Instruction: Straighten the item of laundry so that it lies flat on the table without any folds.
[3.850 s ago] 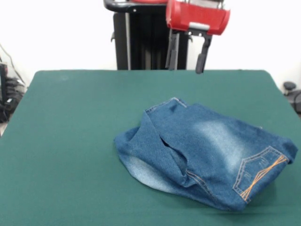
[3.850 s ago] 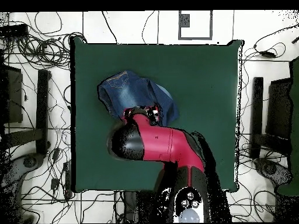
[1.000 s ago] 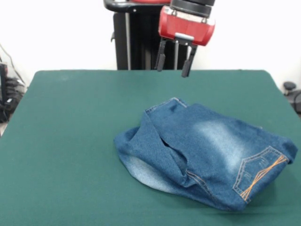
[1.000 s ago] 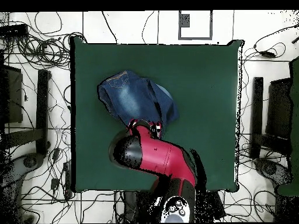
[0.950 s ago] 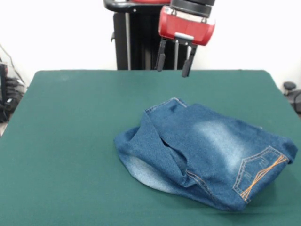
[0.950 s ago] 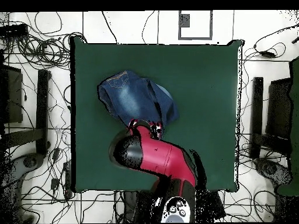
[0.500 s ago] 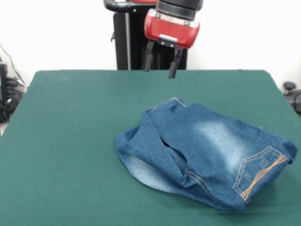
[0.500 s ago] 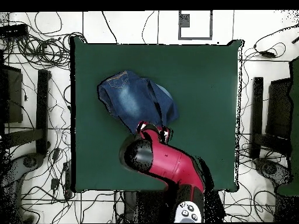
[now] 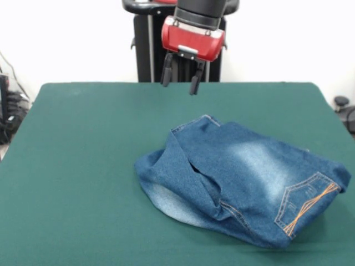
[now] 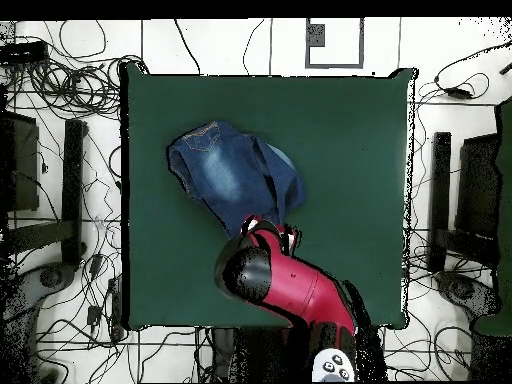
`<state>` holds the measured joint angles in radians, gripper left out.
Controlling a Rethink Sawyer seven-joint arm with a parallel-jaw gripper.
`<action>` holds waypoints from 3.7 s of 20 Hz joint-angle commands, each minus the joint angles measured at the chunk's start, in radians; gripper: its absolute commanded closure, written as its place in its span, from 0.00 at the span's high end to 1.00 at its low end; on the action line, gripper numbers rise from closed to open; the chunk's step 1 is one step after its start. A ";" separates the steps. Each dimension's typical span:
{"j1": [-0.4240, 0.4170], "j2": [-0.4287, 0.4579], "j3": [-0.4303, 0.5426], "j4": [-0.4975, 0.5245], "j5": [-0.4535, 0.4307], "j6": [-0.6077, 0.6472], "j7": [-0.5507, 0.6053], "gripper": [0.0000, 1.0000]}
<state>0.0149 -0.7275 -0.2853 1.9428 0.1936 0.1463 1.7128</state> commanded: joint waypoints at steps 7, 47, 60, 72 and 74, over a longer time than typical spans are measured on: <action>-0.046 0.091 0.211 0.111 0.065 -0.092 0.272 1.00; -0.064 0.132 0.262 0.093 0.089 -0.143 0.285 1.00; -0.076 0.157 0.271 0.086 0.083 -0.154 0.276 1.00; -0.089 0.194 0.292 0.080 0.077 -0.184 0.274 1.00; -0.091 0.203 0.295 0.076 0.077 -0.189 0.273 1.00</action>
<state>-0.0596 -0.5657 -0.1209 1.9892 0.2231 0.0116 1.7128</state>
